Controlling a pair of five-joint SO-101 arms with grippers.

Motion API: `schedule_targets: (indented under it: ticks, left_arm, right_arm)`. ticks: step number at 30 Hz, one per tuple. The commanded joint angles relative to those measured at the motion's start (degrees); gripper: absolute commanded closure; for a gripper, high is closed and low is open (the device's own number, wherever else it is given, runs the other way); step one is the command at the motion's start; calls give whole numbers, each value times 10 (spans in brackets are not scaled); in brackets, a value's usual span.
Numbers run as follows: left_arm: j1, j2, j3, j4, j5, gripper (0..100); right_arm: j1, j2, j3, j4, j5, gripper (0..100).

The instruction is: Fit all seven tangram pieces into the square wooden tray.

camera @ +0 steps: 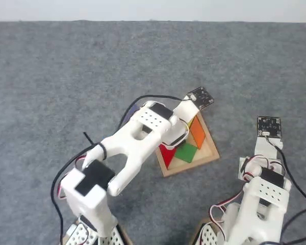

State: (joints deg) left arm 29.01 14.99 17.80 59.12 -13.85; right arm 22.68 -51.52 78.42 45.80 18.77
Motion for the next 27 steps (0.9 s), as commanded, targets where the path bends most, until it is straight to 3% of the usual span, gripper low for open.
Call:
schedule_targets:
  ticks: [1, 12, 18, 22, 27]
  left_arm:
    - [3, 3, -48, 18, 0, 820]
    - [23, -90, 22, 23, 18, 820]
    - [-110, -146, 57, 23, 18, 820]
    - [-200, -149, 53, 22, -20, 820]
    - [-269, -137, 58, 23, -54, 820]
  right_arm:
    - [-6, -16, -19, -8, -4, 990]
    - [-6, -16, -19, -6, -4, 990]
    - [-6, -15, -18, -6, -3, 990]
    - [-7, -15, -18, -7, -3, 990]
    - [-7, -13, -18, -9, -3, 990]
